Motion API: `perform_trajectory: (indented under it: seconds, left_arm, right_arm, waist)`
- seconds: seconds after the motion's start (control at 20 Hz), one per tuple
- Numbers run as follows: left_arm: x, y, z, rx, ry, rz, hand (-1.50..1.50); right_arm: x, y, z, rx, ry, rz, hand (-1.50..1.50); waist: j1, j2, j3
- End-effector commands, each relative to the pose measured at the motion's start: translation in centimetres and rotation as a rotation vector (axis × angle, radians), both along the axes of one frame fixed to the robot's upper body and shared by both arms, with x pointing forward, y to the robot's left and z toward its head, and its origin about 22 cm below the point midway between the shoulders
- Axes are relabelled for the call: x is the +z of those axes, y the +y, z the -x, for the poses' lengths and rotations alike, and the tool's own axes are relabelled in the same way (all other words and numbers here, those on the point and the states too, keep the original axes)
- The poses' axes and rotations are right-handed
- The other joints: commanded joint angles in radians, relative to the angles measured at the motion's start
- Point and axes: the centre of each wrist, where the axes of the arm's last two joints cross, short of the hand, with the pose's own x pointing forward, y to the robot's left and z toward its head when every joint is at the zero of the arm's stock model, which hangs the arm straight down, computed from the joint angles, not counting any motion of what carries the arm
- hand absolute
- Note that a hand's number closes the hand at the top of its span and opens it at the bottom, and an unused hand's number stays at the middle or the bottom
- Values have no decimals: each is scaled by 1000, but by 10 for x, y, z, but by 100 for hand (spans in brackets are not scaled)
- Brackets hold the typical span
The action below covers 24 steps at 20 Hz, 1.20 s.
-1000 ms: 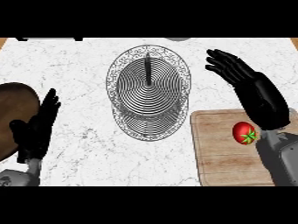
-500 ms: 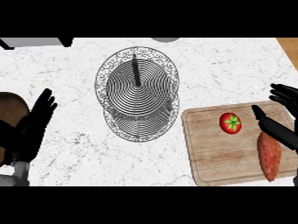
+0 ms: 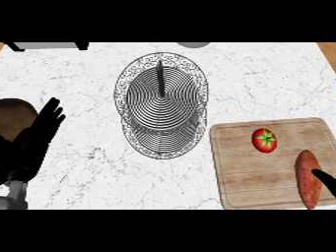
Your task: Pick the sweet potato from the cutting board and place it in the tiered basket
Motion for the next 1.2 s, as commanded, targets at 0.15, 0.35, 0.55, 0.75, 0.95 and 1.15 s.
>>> perform_trajectory:
  seconds: [0.15,0.35,0.55,0.75,0.95,1.15]
  left_arm:
    - [8,-1,2,-21,-17,3,0]
    - [0,-6,7,-57,5,0,0]
    - [2,-21,-12,-56,-3,13,0]
    - [11,-10,5,-62,-10,1,0]
    - [6,-11,-3,-59,14,14,0]
    - [-16,-3,-11,-46,-11,7,0]
  right_arm:
    - [34,-3,25,88,508,297,-150]
    - [58,18,28,148,723,291,-150]
    - [82,57,29,141,745,250,-150]
    - [86,72,15,59,731,239,-150]
    - [48,66,-11,23,778,250,-150]
    - [22,76,-13,-10,817,251,-150]
  waist:
    - [26,3,-4]
    - [38,7,-1]
    - [37,9,3]
    - [42,6,4]
    - [40,7,5]
    - [31,9,4]
